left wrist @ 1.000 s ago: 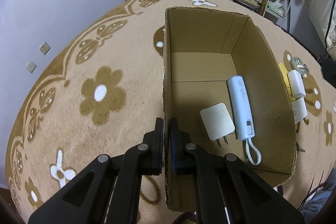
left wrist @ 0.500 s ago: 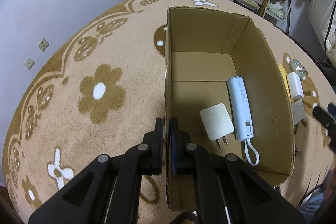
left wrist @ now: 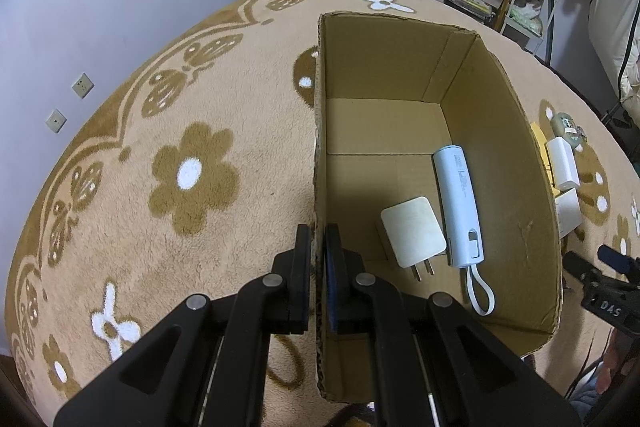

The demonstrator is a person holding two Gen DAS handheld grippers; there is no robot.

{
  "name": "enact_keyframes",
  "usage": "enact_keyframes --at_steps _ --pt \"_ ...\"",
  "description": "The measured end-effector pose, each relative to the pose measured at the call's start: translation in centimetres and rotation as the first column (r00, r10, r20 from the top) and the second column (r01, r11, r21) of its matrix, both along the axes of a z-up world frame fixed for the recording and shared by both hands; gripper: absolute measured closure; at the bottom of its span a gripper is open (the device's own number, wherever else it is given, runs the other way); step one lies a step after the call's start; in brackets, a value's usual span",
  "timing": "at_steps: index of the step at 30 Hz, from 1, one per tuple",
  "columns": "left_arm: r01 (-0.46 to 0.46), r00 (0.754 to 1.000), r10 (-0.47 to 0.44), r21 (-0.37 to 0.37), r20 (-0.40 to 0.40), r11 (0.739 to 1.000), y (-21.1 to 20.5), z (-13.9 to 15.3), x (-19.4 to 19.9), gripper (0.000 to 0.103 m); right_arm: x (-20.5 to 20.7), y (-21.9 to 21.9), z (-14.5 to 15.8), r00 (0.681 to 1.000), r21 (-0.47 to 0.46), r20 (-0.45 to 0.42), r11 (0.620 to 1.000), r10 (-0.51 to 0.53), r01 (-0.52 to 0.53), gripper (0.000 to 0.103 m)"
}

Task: Organize rigid objects
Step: 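Return the right tool to the items and grasp the keys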

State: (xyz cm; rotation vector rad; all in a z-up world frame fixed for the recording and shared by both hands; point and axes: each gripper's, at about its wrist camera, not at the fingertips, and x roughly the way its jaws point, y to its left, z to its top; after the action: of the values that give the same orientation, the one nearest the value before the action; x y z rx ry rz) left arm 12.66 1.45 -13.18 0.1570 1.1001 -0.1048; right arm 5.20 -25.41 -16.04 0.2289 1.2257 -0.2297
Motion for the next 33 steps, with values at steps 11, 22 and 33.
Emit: enact_keyframes --at_steps 11,22,33 --pt "-0.007 1.0 0.007 -0.009 0.0 1.0 0.0 0.0 0.0 0.096 -0.2 0.4 -3.8 0.992 0.012 -0.127 1.0 -0.001 0.003 0.012" --pt "-0.006 1.0 0.006 -0.004 0.0 1.0 0.0 -0.1 0.0 0.096 -0.8 1.3 -3.7 0.991 0.156 -0.13 0.987 -0.013 0.033 0.07" --pt "0.001 1.0 -0.001 0.009 0.003 1.0 -0.3 -0.2 -0.1 0.096 0.4 1.9 -1.7 0.996 0.1 -0.081 0.995 0.034 -0.026 0.087"
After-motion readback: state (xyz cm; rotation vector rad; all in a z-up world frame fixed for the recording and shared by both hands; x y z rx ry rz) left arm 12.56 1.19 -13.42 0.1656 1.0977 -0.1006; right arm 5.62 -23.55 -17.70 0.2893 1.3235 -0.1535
